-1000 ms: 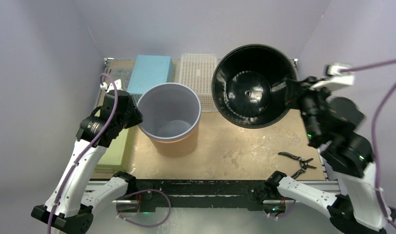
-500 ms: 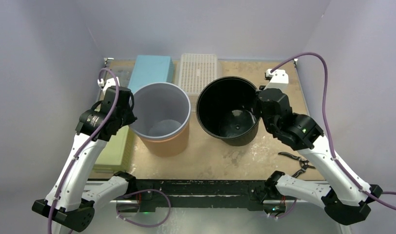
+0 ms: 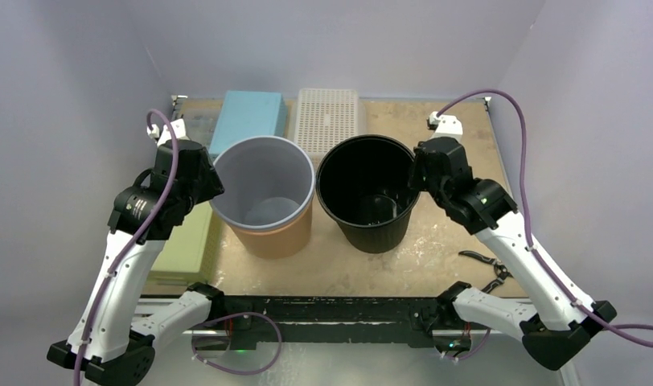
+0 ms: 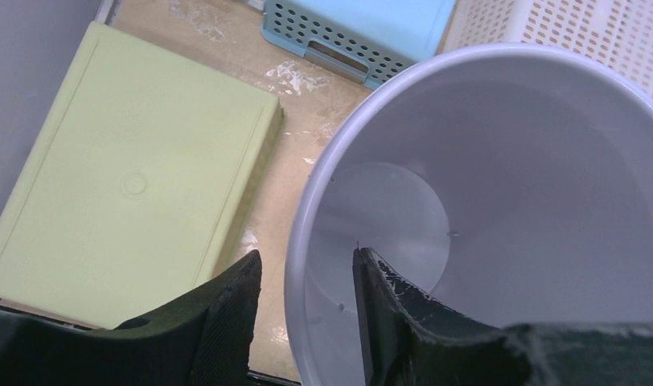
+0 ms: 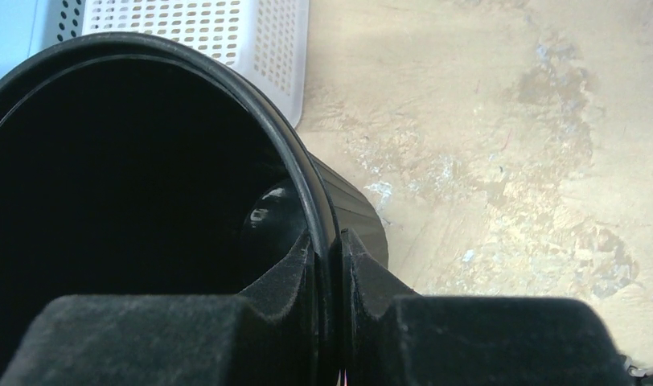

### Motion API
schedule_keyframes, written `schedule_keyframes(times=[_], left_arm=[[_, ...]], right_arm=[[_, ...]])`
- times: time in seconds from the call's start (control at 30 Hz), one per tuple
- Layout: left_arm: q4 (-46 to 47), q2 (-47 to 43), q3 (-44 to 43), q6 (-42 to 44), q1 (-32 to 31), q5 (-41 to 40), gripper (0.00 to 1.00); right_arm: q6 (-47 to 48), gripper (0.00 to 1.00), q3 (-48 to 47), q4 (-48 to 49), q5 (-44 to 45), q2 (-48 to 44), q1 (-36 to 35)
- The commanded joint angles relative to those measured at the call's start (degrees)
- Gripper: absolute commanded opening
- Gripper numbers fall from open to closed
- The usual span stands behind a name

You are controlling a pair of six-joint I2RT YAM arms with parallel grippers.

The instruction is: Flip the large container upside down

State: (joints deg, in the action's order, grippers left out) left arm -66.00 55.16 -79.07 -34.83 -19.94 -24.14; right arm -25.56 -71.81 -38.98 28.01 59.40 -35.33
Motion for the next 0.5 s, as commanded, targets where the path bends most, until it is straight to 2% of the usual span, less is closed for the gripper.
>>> schedule_keyframes(times=[0.0,0.1,0.27,0.37,0.47], left_arm=[[2.00,-1.23,-2.13,0.86,0.08,1.86,0.46],[2.51,-1.31,-2.19,1.05,0.08,2.57,0.48],[2.50,-1.73,-1.70,0.77,0.08,2.08,0.52],[2.97,-2.29,-1.23,0.64,0.08,2.03,0.54],[3.22,-2.78,-0.72,0.32,0.08,2.37,0.55]], right_arm=[[-0.11,0.15,0.23,5.09,-9.35,-0.72,6.48],[0.66,0.16,1.96,5.70,-13.74,-0.81,10.32],[1.02,0.26,3.35,6.75,-18.06,-1.97,13.45],[1.25,0.26,2.46,4.88,-18.14,-2.26,14.64],[2.19,0.40,2.35,3.07,-18.82,-4.29,16.20]])
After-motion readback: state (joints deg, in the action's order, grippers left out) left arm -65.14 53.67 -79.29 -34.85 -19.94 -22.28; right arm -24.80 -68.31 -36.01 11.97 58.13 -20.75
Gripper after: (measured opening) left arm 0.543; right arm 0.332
